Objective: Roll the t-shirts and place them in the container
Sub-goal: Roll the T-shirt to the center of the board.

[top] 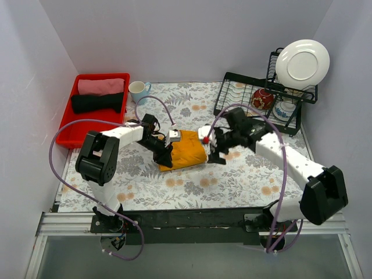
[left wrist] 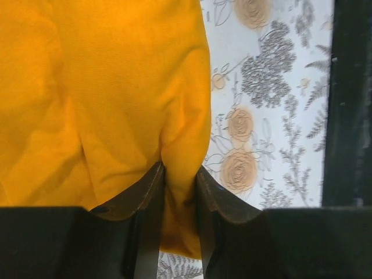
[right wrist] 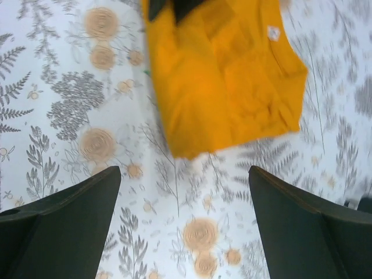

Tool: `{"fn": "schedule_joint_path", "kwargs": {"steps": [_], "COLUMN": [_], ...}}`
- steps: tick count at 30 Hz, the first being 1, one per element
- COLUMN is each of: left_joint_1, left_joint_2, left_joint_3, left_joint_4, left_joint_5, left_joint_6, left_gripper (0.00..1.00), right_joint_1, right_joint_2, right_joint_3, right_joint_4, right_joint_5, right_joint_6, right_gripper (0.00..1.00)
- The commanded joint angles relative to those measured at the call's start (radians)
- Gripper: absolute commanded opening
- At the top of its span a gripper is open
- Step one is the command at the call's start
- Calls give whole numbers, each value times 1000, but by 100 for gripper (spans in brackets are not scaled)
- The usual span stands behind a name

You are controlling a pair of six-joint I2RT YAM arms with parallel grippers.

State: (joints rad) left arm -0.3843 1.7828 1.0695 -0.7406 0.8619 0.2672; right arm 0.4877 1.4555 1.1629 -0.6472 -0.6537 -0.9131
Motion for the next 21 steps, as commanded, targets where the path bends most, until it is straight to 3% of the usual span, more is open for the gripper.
{"fn": "schedule_joint_path", "kwargs": {"steps": [1, 12, 16, 18, 21], "left_joint_1": [19, 105, 127, 137, 145], "left_joint_2": [46, 132, 151, 158, 161], "left_joint_3": [90, 181, 195, 195, 188], "left_joint_4": [-238, -355, -381, -390, -411], "left_joint_5": [195, 247, 265, 273, 275], "left_joint_6": [23, 76, 87, 89, 102], "left_gripper": [24, 24, 25, 25, 25], "right_joint_1": [170, 285, 292, 293, 293], "right_joint_2": [-44, 98, 146, 177, 235], "right_joint_3": [-204, -252, -275, -279, -261], "right_joint_4": [376, 555, 615, 638, 673], "right_joint_5": [192, 197, 178, 164, 167], "right_joint_6": [-62, -105, -142, -158, -164], "right_gripper": [99, 97, 92, 88, 69]}}
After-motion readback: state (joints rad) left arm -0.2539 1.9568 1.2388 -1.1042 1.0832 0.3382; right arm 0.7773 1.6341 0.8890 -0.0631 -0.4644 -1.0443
